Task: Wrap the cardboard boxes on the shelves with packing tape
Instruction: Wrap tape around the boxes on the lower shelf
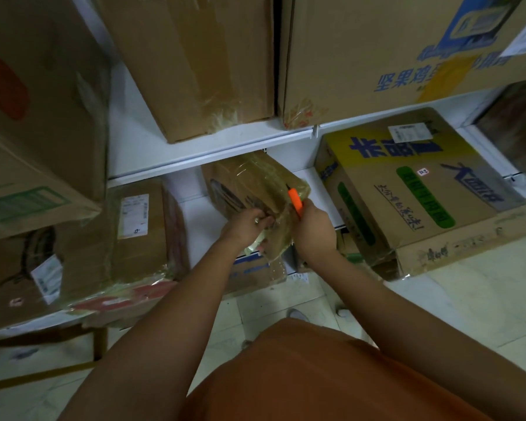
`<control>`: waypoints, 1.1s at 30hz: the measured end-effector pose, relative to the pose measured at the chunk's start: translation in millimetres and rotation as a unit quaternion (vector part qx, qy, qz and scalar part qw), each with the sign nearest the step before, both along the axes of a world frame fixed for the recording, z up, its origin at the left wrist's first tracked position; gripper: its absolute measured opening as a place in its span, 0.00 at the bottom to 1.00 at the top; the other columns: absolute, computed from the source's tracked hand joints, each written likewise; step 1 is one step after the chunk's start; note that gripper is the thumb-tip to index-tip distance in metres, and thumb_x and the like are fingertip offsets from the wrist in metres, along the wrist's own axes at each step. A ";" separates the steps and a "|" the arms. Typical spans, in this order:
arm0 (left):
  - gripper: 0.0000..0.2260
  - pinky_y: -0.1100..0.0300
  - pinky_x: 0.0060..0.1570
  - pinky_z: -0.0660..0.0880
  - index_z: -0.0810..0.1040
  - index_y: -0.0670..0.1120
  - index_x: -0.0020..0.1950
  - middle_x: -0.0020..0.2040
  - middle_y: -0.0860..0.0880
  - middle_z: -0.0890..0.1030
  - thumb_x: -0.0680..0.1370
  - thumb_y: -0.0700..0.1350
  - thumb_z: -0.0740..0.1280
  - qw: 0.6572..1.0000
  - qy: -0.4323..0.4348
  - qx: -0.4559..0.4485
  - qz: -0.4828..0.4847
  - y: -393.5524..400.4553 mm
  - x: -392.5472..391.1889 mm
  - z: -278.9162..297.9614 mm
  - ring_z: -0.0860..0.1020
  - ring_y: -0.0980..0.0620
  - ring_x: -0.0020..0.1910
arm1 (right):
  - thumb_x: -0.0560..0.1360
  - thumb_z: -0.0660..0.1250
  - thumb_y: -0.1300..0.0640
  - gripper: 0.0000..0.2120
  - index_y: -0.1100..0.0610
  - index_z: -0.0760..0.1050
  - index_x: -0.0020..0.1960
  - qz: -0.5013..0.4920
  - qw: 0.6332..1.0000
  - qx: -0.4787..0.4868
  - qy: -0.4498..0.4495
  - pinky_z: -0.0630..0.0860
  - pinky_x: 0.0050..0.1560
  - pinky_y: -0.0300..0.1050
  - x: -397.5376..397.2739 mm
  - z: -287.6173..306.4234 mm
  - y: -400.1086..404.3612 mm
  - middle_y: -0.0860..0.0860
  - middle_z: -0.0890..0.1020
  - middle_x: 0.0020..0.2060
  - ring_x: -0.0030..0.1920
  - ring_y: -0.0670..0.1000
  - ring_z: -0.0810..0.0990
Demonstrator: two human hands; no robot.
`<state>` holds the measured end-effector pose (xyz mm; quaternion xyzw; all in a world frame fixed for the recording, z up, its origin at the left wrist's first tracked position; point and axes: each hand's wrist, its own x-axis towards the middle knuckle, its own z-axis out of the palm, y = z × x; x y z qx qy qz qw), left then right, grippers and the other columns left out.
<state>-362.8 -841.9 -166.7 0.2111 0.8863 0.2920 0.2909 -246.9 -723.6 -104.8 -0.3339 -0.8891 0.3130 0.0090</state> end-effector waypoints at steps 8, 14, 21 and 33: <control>0.10 0.56 0.54 0.72 0.75 0.51 0.45 0.48 0.53 0.78 0.82 0.38 0.63 0.981 -0.135 0.135 0.021 -10.5 3.0 -19.5 0.75 0.51 0.54 | 0.84 0.57 0.56 0.09 0.60 0.68 0.60 0.127 0.982 0.042 -0.131 0.71 0.36 0.47 33.4 -27.7 -35.9 0.56 0.82 0.47 0.45 0.57 0.82; 0.12 0.59 0.60 0.67 0.75 0.49 0.66 0.63 0.51 0.77 0.84 0.48 0.62 0.981 -0.136 0.135 -0.015 -20.0 2.3 -18.4 0.73 0.53 0.63 | 0.81 0.59 0.61 0.10 0.61 0.67 0.62 0.102 0.976 0.090 -0.169 0.76 0.42 0.48 18.7 -36.9 -38.3 0.56 0.83 0.50 0.49 0.57 0.83; 0.07 0.50 0.56 0.75 0.77 0.48 0.55 0.59 0.46 0.78 0.84 0.44 0.59 0.988 -0.121 0.086 -0.036 -38.2 -4.9 -26.0 0.78 0.45 0.53 | 0.81 0.56 0.61 0.17 0.58 0.68 0.69 0.037 0.983 -0.038 -0.174 0.71 0.47 0.46 63.2 -64.3 -25.5 0.59 0.78 0.57 0.55 0.60 0.79; 0.05 0.66 0.43 0.68 0.79 0.45 0.49 0.50 0.49 0.80 0.82 0.40 0.64 0.988 -0.075 0.123 0.064 -23.1 1.6 -15.0 0.76 0.52 0.51 | 0.80 0.65 0.46 0.17 0.53 0.66 0.37 -0.044 0.991 -0.073 0.101 0.59 0.29 0.38 2.9 -33.4 -9.9 0.48 0.70 0.29 0.29 0.44 0.69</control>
